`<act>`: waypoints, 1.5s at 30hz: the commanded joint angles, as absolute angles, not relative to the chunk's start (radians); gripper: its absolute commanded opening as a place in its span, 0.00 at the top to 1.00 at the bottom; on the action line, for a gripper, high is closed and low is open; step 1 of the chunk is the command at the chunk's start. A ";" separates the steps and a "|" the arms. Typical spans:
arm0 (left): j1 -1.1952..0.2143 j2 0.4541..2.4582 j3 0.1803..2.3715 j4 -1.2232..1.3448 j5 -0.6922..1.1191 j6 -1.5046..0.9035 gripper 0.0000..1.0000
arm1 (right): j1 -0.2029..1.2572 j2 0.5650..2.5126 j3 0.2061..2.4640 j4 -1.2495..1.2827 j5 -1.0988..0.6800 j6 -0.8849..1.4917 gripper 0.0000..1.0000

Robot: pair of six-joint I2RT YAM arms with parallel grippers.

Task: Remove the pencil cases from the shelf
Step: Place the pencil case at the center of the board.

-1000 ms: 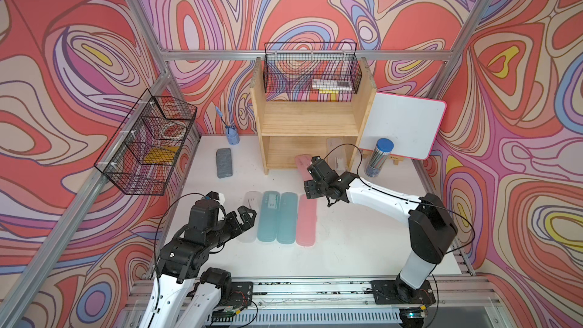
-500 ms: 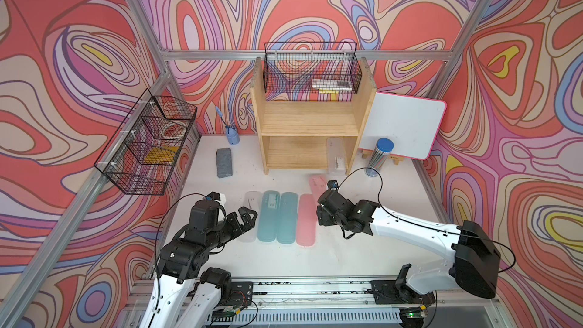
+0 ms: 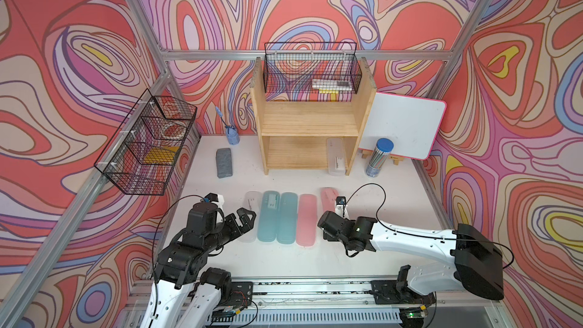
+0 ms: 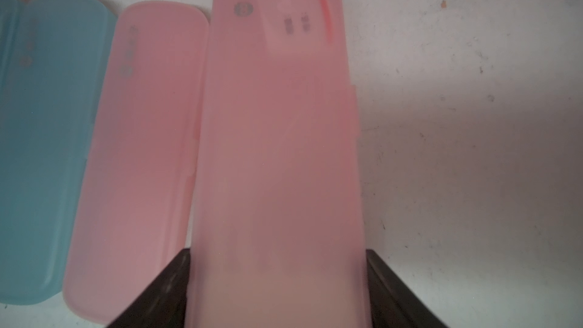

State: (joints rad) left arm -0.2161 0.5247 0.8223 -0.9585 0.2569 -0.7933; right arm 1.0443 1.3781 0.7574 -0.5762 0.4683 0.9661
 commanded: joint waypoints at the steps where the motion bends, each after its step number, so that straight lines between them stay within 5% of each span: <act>1: -0.212 0.511 0.811 -0.988 0.236 -0.787 0.01 | 1.066 1.391 0.738 -0.513 0.520 1.037 0.34; 22: -0.212 0.497 0.796 -0.997 0.235 -0.795 0.01 | 1.138 1.531 0.695 -0.409 0.508 1.144 0.31; 33: -0.212 0.488 0.792 -0.994 0.230 -0.801 0.01 | 1.141 1.536 0.758 -0.498 0.508 1.141 0.10; 45: -0.212 0.492 0.778 -0.956 0.247 -0.788 0.01 | 1.122 1.409 0.880 -0.654 0.547 1.019 0.04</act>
State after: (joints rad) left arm -0.2161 0.4934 0.7879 -0.9749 0.2405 -0.8009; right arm 1.1313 1.4353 0.8352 -0.6025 0.5133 1.0897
